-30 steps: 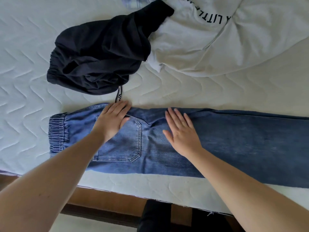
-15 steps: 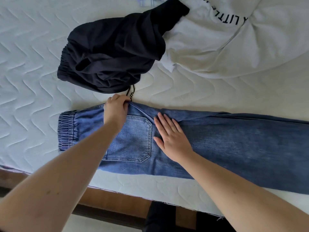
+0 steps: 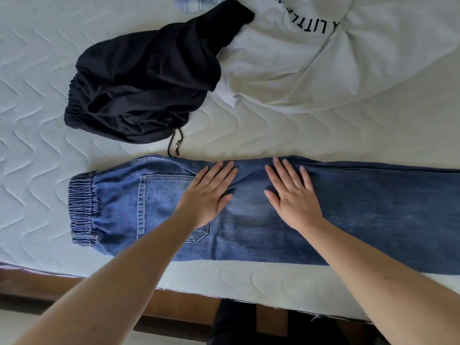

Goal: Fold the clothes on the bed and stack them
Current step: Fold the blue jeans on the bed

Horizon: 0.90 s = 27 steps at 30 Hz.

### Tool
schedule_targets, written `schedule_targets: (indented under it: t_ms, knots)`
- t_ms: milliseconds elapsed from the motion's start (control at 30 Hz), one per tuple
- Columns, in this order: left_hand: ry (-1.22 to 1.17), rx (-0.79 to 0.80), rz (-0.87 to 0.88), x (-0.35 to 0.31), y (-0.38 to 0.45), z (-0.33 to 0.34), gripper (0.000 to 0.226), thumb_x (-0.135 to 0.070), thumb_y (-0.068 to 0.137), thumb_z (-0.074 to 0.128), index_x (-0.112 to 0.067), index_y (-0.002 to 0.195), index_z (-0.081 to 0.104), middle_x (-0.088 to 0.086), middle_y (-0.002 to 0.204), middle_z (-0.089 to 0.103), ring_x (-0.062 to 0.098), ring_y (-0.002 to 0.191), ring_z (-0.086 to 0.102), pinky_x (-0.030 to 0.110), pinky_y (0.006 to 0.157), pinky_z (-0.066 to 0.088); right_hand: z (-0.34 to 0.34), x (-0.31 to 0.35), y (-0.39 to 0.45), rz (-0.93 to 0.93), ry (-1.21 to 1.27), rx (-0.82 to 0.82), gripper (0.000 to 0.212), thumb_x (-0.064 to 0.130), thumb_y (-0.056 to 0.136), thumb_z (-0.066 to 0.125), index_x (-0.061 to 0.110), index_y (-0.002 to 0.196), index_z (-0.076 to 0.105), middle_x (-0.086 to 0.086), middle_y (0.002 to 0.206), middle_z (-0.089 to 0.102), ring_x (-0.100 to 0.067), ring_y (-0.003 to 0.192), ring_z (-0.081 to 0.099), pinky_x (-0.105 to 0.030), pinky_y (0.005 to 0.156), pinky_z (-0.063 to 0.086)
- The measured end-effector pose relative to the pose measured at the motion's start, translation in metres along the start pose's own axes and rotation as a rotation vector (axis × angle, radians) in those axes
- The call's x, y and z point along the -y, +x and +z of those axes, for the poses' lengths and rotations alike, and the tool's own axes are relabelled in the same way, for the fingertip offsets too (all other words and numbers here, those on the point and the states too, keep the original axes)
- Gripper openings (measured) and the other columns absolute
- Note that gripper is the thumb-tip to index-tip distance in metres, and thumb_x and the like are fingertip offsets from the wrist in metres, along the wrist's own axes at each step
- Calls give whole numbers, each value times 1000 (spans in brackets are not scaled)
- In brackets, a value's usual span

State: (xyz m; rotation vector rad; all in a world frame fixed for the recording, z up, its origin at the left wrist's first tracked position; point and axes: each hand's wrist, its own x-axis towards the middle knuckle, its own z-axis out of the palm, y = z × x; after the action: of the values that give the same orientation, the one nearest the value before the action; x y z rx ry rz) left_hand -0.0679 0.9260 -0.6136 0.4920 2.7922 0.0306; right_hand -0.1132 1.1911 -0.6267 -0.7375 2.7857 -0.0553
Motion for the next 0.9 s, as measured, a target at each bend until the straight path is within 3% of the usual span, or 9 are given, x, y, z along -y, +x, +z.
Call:
schedule_targets:
  t_ms: [233,433,600,700,900]
  knots:
    - [60,-2,76,15,-5,-3,54,-44,104,21,-25,154,25,0,162,18,23,149,17,44,120,16,-9,-82,-29,187,-28,62,66,57,100,10,21,156,8,2,163,5,-13,150,3,-43,121,1]
    - [21,-142,93,-16,13,-34,47,-36,99,37,-10,131,61,11,143,52,29,134,47,49,111,35,-16,-104,-48,199,10,39,64,53,101,14,19,156,11,2,163,5,-16,150,2,-44,121,2]
    - [-46,-126,172,-75,50,-56,49,-34,97,37,-8,132,60,12,140,54,30,132,49,46,108,41,-23,-139,-84,300,68,13,64,52,102,14,19,156,6,1,163,4,-17,150,1,-44,122,3]
    - [-60,-86,217,-119,80,-63,51,-35,99,33,-9,137,54,12,143,51,29,135,46,44,111,36,-26,-172,-113,382,106,-3,64,51,101,15,18,155,8,-1,163,8,-19,150,4,-43,122,3]
    - [-49,-17,376,-223,131,-67,49,-33,100,36,-13,144,48,10,149,45,29,138,42,44,110,36,-31,-256,-178,766,204,-90,66,44,100,37,17,156,11,-5,162,14,-23,150,8,-47,120,6]
